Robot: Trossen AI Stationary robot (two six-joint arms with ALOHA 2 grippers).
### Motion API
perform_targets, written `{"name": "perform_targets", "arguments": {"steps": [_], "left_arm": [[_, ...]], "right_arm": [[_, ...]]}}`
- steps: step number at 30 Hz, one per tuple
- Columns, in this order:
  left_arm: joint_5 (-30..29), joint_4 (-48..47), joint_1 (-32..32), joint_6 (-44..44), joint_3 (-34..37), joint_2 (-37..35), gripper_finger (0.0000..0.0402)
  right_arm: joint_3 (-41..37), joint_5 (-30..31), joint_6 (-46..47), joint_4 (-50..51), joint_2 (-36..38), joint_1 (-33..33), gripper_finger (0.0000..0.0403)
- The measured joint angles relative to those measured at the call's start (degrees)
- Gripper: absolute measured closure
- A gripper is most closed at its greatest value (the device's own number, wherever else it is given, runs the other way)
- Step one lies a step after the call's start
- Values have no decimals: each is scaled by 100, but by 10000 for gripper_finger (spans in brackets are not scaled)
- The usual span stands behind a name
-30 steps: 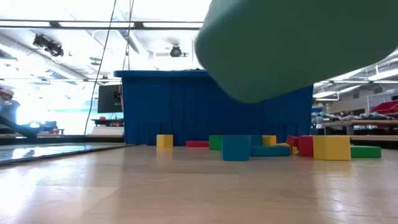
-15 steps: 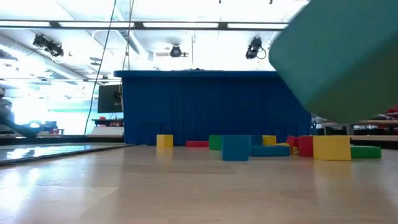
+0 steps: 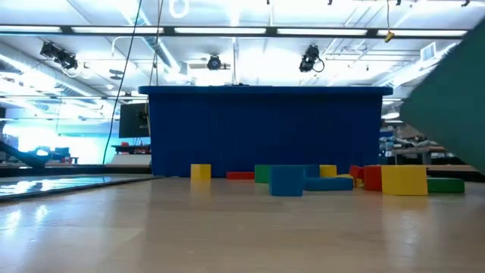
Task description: Sort Items/Unsort Items
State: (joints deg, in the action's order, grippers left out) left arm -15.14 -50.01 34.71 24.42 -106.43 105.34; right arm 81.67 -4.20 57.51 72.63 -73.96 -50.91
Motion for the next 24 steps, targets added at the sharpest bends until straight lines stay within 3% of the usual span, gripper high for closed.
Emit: {"name": "perform_targets", "arguments": {"steps": [15, 24], "left_arm": [[-168, 55, -262, -17, 0, 0, 296], [-129, 909, -474, -17, 0, 0, 296]], "right_arm": [[0, 181, 81, 713, -2, -46, 401], [0, 414, 36, 676, -2, -49, 399]]}}
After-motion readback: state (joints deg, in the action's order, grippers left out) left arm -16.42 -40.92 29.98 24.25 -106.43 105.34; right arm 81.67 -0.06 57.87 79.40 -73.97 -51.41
